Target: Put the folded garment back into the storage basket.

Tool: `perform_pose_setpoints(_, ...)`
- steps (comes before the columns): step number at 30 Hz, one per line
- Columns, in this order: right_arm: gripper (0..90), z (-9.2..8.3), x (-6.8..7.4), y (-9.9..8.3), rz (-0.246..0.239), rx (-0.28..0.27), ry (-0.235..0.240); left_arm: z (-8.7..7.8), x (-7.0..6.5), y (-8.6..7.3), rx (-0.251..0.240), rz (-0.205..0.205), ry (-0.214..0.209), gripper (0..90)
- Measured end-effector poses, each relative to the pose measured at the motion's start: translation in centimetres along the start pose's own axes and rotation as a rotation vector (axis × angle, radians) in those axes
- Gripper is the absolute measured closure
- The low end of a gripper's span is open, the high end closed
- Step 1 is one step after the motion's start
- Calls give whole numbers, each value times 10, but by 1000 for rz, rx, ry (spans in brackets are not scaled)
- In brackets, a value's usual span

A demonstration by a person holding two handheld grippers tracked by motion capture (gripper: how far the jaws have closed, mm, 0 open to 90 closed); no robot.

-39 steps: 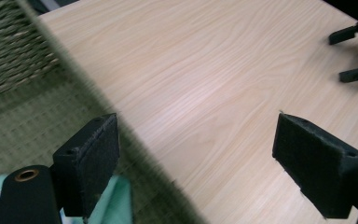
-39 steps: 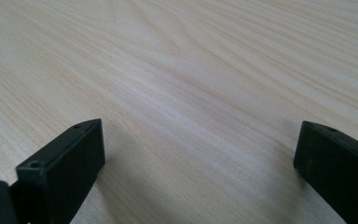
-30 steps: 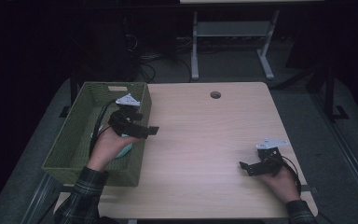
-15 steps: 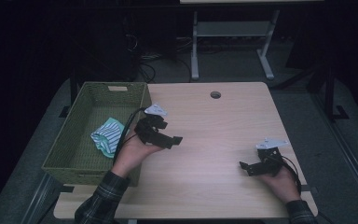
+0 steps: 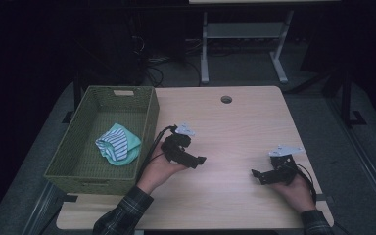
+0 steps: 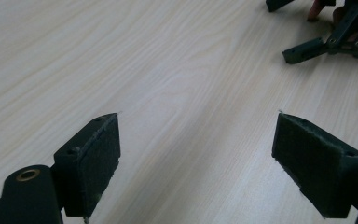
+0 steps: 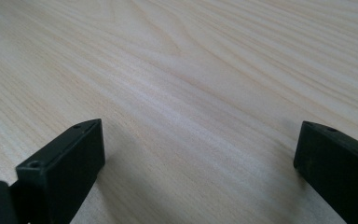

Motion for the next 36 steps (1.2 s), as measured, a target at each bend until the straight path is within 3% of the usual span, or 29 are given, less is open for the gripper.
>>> perform_pose_setpoints(12, 14, 0, 0, 0, -2, 0, 2, 34, -7, -22, 33, 31, 17, 147)
perform_pose_setpoints(17, 14, 0, 0, 0, -3, 1, 4, 48, -7, -33, 73, 37, 24, 146)
perform_pose_setpoints(23, 14, 0, 1, 0, -1, 0, 5, 57, -8, -42, 115, 58, 30, 146)
perform_pose_setpoints(27, 14, 0, 1, 0, 0, 1, 6, 58, -10, -44, 109, 69, 44, 142)
perform_pose_setpoints(32, 14, 0, 1, 0, 3, 1, 5, 59, -14, -46, 102, 116, 76, 139)
perform_pose_setpoints(36, 14, 0, 1, 0, 0, 1, 7, 59, -14, -46, 95, 114, 76, 129)
Point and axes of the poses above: each handheld gripper's, and its own axes: z roughly forward along the jaws, y roughly out of its top, x roughly to its left, the point moved 5 cm from there along z, roughly forward along the jaws, and after that the axes turned 13 degrees about y, right-handed, at the moved point
